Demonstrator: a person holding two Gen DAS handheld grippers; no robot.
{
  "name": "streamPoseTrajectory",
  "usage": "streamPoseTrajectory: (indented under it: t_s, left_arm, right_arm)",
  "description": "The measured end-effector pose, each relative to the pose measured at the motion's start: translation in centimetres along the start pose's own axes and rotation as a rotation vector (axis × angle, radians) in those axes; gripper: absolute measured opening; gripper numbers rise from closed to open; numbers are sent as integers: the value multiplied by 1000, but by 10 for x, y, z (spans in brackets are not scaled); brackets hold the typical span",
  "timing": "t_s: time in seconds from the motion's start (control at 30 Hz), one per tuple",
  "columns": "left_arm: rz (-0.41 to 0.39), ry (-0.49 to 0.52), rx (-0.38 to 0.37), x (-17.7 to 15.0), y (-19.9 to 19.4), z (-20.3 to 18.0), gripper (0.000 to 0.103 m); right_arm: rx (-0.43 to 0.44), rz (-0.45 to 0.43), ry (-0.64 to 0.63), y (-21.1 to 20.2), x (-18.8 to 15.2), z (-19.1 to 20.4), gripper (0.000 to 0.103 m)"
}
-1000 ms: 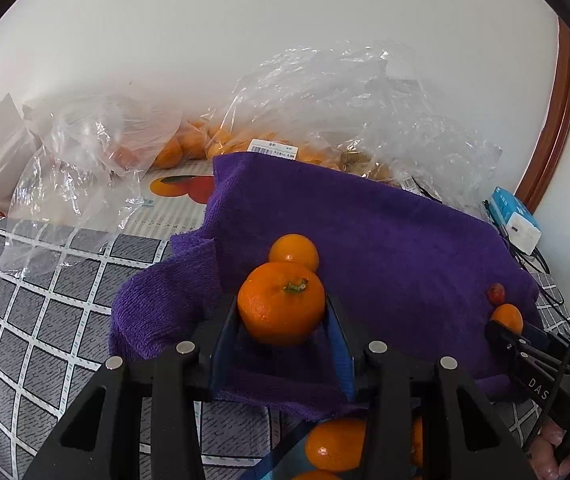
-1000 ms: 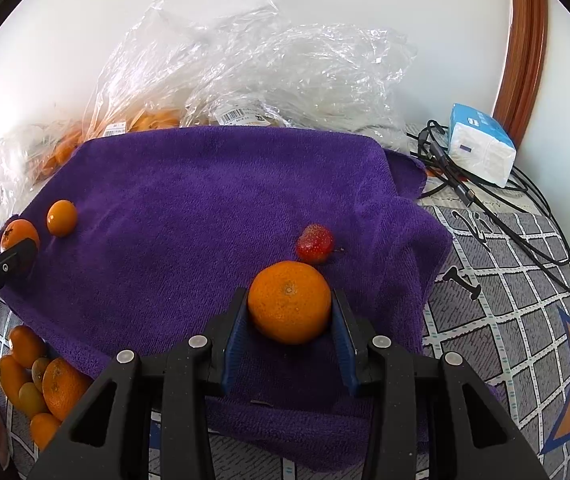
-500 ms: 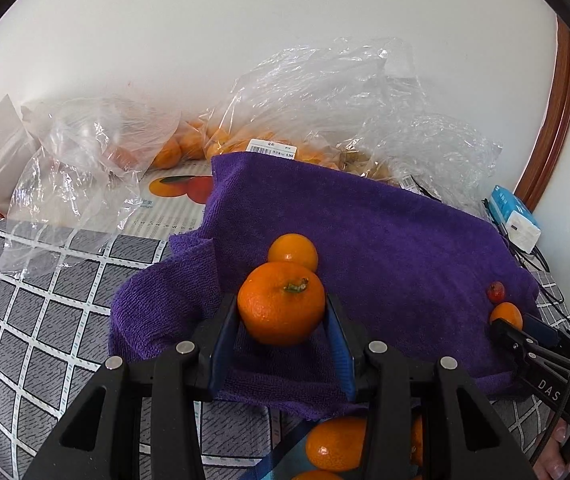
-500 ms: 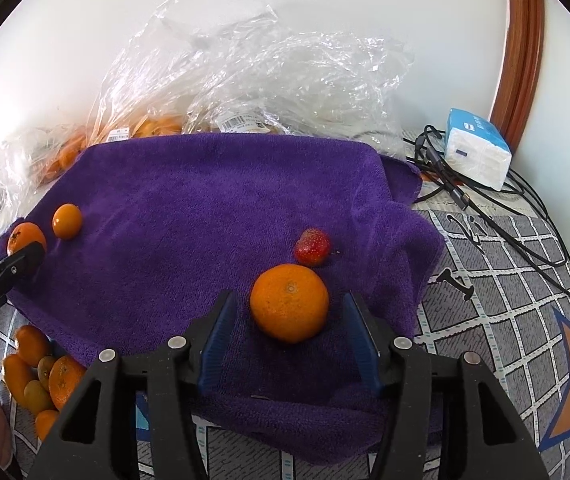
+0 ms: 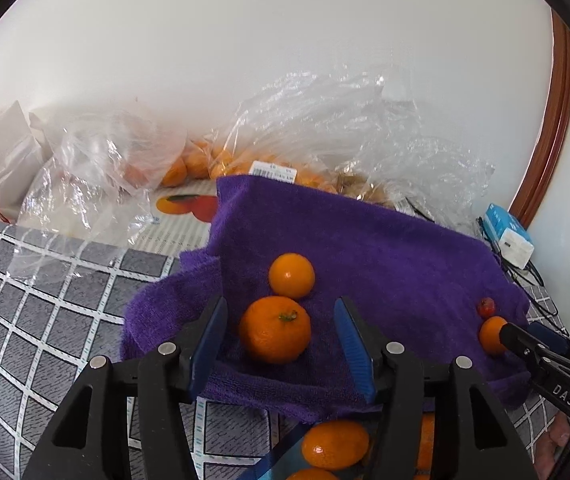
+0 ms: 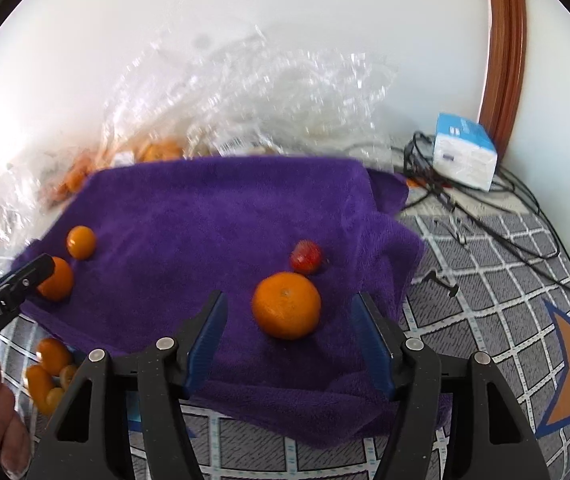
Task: Organize fruits
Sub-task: 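Open the right gripper on the towel while the left gripper releases its mandarin, then close the right gripper on a mandarin beside the blue star mat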
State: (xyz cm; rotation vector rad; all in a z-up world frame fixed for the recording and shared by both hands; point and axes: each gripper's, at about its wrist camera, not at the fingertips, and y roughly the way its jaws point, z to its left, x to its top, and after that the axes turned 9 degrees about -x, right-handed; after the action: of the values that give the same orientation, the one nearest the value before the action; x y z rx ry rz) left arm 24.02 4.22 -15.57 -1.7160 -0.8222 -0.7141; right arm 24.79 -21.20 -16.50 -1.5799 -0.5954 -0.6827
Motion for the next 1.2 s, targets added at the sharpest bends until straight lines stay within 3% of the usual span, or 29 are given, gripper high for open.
streamPoseTrajectory:
  t_s: [0.23,0.37,0.47,0.63,0.8,0.97,1.2]
  left_arm:
    - [-45,-10,14,10,-16,3,57]
    - [-83,-9,15,21,-39,2,57]
    - [-47,17,3,21,-53,2,57]
    - [-18,61,62,-5,-75,15,57]
    - [47,9,101,-32,-90,46,57]
    - [62,27,140,-53,-97,62,57]
    - [80,-47,109,-62,-98,79,57]
  right_arm:
    - [-17,-73,9,-33,2,-2,68]
    - [-15,-39,9,-48,-6,-7,68]
    - [22,-22,7,-59,-13,-11,68]
    - [47,-46,-17,-77,-29,-4,66]
    - [67,-13,-47,-83,-47,13,52]
    - [78,9,-95,-86,-61,30,52]
    - [203,67,-66,-84,-74,53,52]
